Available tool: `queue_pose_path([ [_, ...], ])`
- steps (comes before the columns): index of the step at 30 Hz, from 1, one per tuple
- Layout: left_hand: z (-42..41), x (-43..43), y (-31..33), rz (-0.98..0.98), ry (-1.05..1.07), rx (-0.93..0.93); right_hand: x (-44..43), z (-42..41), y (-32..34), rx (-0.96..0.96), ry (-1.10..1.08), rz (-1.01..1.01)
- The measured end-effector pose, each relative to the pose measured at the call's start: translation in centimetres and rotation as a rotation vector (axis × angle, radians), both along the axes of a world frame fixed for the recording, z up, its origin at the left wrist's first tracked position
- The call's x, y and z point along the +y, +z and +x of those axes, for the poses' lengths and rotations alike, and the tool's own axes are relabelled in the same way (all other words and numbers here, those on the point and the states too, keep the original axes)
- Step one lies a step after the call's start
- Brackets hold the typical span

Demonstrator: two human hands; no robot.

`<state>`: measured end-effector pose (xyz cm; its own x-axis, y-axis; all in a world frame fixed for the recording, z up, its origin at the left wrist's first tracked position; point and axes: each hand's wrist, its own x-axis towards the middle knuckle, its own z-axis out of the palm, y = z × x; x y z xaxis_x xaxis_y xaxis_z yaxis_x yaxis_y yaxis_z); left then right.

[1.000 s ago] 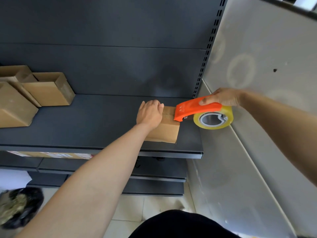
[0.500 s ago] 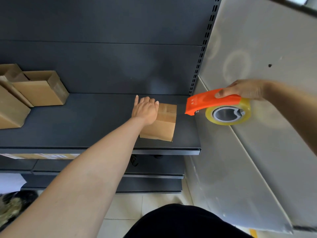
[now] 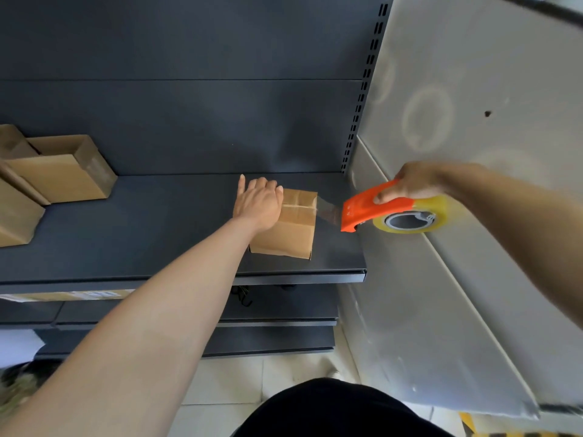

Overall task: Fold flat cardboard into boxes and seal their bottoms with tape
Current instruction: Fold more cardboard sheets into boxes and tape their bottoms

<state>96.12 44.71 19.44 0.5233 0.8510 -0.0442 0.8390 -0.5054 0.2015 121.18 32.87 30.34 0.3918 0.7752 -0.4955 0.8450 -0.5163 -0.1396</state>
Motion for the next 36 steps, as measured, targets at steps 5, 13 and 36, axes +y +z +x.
queue_pose_path([
  [5,-0.2,0.2,0.0,-0.004,0.029,-0.007,1.0,-1.6,-2.9,-0.079,0.096,-0.116],
  [13,0.0,0.2,0.1,0.018,0.010,0.039,1.6,-0.2,-6.0,-0.130,-0.007,-0.024],
  [36,0.1,-0.2,0.2,0.036,0.021,0.065,8.6,-4.5,-14.6,0.139,-0.002,0.232],
])
